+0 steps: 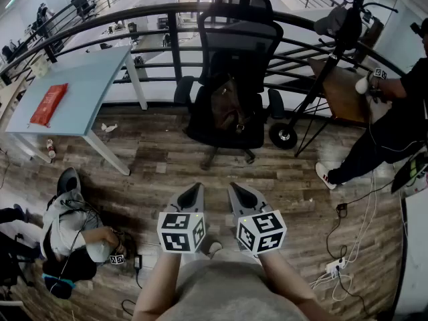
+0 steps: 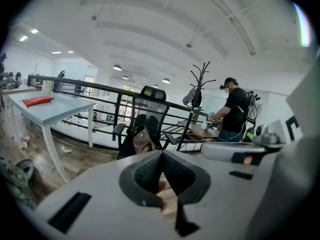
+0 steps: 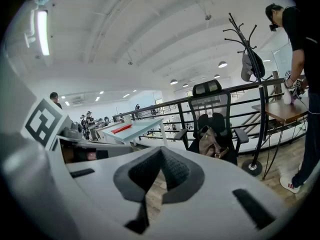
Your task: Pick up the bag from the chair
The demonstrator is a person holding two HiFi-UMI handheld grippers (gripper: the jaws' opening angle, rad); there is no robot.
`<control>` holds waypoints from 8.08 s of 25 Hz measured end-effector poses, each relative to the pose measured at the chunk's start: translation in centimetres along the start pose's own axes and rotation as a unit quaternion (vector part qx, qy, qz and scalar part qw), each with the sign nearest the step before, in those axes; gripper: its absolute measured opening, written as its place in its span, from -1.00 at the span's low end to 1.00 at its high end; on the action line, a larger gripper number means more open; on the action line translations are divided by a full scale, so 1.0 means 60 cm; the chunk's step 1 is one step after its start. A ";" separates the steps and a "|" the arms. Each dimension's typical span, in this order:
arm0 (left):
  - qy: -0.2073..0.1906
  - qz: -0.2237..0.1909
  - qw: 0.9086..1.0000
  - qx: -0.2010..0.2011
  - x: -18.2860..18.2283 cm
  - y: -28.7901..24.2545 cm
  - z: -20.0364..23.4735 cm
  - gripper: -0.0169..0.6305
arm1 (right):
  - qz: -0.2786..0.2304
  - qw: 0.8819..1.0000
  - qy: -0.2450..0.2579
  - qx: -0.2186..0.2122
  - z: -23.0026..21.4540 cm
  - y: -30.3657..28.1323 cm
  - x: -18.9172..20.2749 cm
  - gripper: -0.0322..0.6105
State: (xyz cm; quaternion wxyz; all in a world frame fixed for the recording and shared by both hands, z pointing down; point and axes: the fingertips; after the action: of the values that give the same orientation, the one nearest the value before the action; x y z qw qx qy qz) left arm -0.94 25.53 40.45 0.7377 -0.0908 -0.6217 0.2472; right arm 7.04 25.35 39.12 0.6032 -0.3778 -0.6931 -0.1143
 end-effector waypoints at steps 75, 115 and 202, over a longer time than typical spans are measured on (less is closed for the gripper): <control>0.010 0.122 0.991 0.046 -0.166 -0.610 0.236 -0.94 | 0.033 0.989 -0.098 0.106 -0.425 -0.520 -0.122 -0.90; 0.060 0.231 0.971 -0.018 0.024 -0.885 0.277 -0.95 | 0.243 0.957 -0.127 0.094 -0.810 -0.737 0.247 0.14; -0.019 0.093 0.994 0.044 -0.217 -0.526 0.241 -0.95 | 0.083 0.986 -0.075 0.125 -0.395 -0.446 -0.132 -0.67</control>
State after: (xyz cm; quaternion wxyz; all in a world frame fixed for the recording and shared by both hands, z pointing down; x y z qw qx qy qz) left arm -8.24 -10.40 46.04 0.7028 -0.1111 -0.6128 0.3439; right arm 6.99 -10.70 45.59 0.5994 -0.3629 -0.7115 0.0526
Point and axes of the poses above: the fingertips, and each gripper's own axes: y backward along the fingers, z to its left, x out of its underside, and after that the axes turned 6 degrees about -x, right-handed
